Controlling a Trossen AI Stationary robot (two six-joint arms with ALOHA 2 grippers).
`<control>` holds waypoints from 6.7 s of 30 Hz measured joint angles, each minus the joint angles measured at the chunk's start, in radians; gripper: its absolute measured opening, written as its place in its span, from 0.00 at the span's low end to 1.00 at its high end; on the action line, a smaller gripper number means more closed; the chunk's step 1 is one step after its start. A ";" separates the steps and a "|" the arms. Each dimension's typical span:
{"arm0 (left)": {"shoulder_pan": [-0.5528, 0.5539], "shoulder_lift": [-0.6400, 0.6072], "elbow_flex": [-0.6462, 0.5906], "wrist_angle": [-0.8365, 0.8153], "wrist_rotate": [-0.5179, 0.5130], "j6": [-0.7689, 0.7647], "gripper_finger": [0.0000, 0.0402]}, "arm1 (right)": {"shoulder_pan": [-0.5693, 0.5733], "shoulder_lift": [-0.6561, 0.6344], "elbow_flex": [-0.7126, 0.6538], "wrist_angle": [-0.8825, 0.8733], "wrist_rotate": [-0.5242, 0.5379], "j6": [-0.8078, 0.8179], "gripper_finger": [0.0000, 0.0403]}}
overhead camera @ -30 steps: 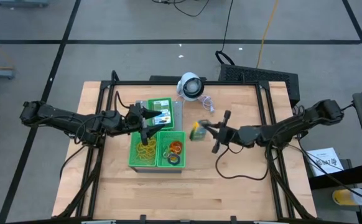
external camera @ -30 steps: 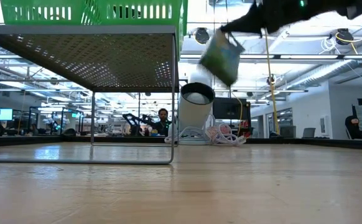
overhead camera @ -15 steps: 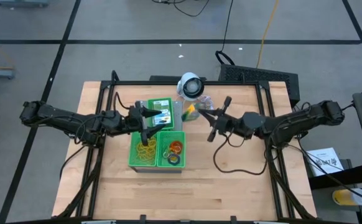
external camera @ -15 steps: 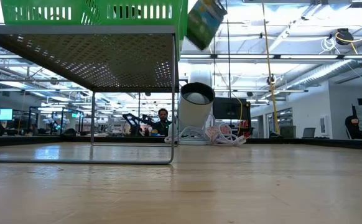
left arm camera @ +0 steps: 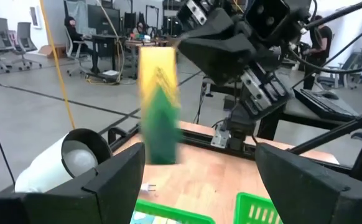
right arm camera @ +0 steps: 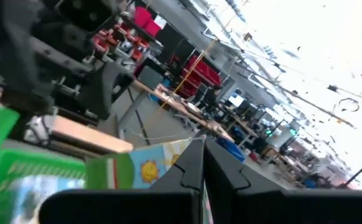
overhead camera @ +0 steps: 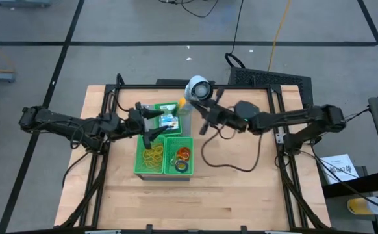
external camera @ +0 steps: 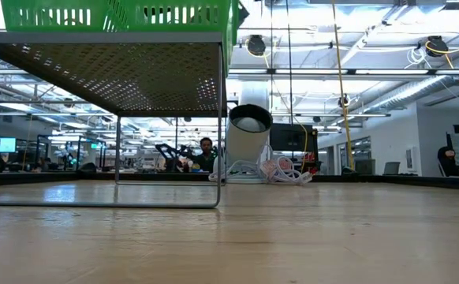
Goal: Pick & Place Office Desk Supplies
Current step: Put the crayon box into the top green basket on the shelf, then return to Home Position
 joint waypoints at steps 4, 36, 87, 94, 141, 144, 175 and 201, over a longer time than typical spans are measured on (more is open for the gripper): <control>0.000 -0.001 0.000 -0.008 0.000 0.000 0.77 | -0.030 0.078 0.085 0.016 -0.054 -0.020 0.00; -0.002 -0.001 0.000 -0.019 -0.038 -0.004 0.77 | -0.093 0.326 0.225 -0.031 -0.157 0.046 0.00; -0.002 -0.001 0.000 -0.019 -0.040 -0.010 0.77 | 0.020 0.327 0.222 -0.219 -0.296 0.328 0.00; -0.003 -0.001 0.000 -0.019 -0.040 -0.011 0.77 | -0.013 0.327 0.222 -0.238 -0.313 0.374 0.00; -0.078 -0.463 -0.021 -0.644 -0.113 -0.013 0.77 | 0.023 -0.612 -0.214 -0.910 -0.255 0.628 0.41; -0.078 -0.464 -0.046 -0.641 -0.150 -0.035 0.77 | 0.021 -0.740 -0.389 -0.787 -0.252 0.704 0.41; -0.079 -0.929 -0.437 -0.473 -0.165 -0.016 0.77 | 0.019 -1.283 -0.969 -0.436 -0.243 0.753 0.41; -0.195 -0.928 -0.523 -0.430 -0.076 0.015 0.77 | 0.021 -1.369 -1.064 -0.425 -0.197 0.727 0.41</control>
